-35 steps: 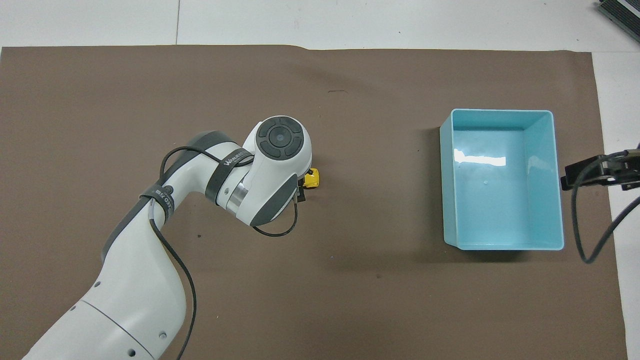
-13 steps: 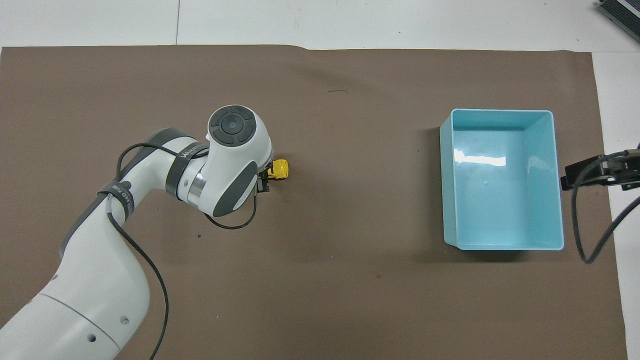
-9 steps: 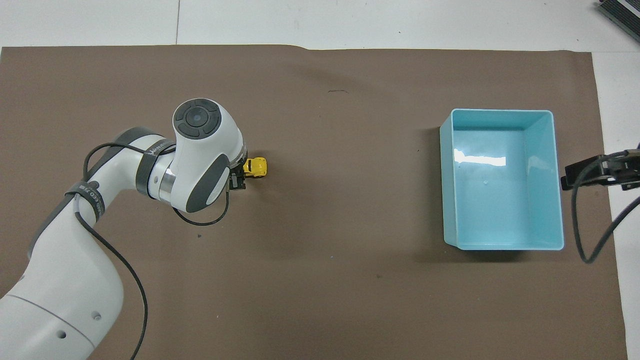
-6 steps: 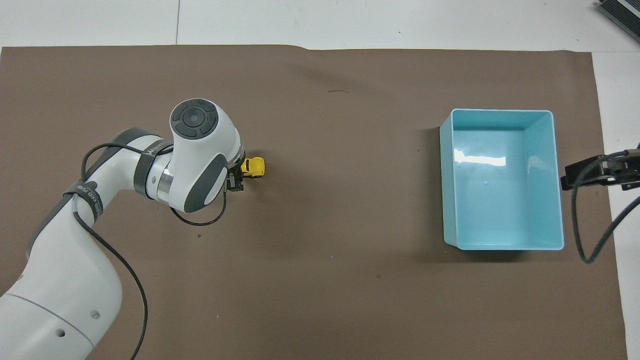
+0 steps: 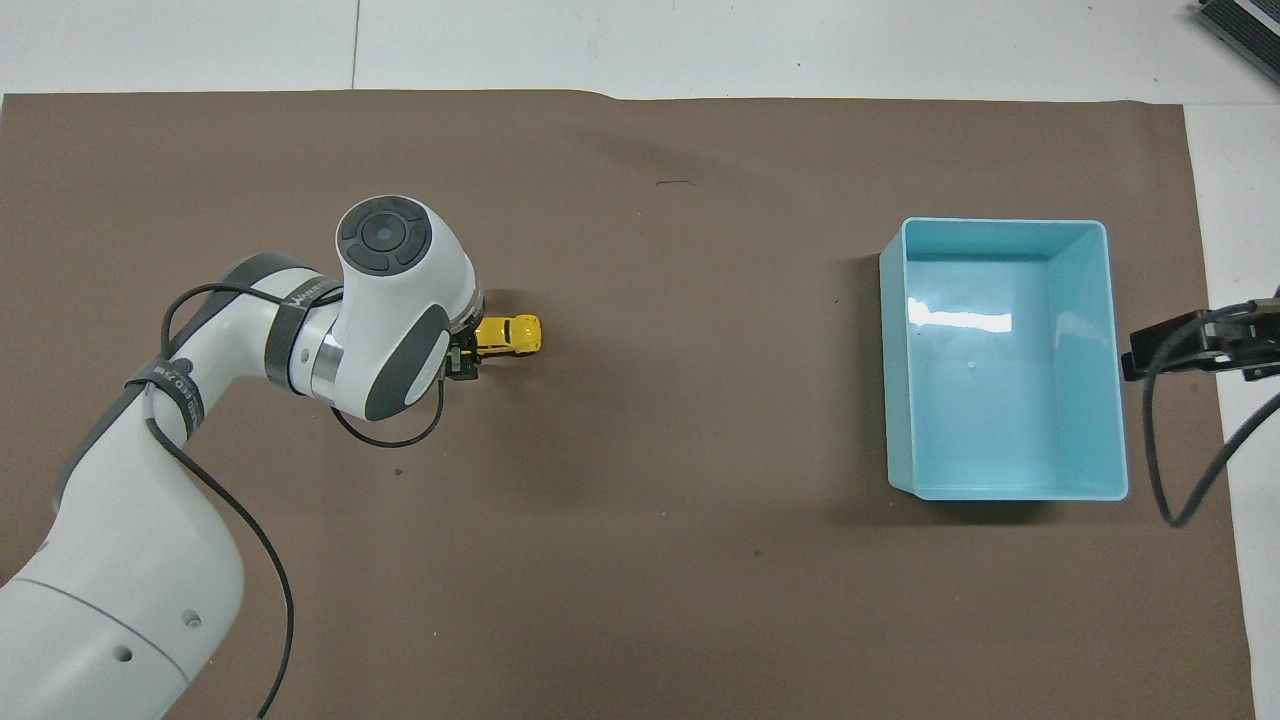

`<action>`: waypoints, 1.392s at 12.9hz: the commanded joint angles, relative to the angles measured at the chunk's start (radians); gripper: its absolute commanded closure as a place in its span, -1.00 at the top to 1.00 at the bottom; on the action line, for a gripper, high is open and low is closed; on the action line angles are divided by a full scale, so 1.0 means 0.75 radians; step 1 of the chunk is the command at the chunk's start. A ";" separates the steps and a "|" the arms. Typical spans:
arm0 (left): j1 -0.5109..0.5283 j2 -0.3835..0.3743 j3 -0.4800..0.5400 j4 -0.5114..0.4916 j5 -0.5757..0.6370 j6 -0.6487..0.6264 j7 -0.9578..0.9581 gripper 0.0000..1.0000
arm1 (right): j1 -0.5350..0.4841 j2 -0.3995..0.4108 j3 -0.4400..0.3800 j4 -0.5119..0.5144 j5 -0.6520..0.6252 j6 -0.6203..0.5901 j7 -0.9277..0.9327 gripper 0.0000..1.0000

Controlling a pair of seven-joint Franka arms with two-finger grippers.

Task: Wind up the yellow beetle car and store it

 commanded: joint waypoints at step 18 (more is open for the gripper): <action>0.019 -0.053 0.001 0.102 0.005 -0.034 0.141 1.00 | -0.013 0.007 0.006 0.014 0.020 -0.006 0.013 1.00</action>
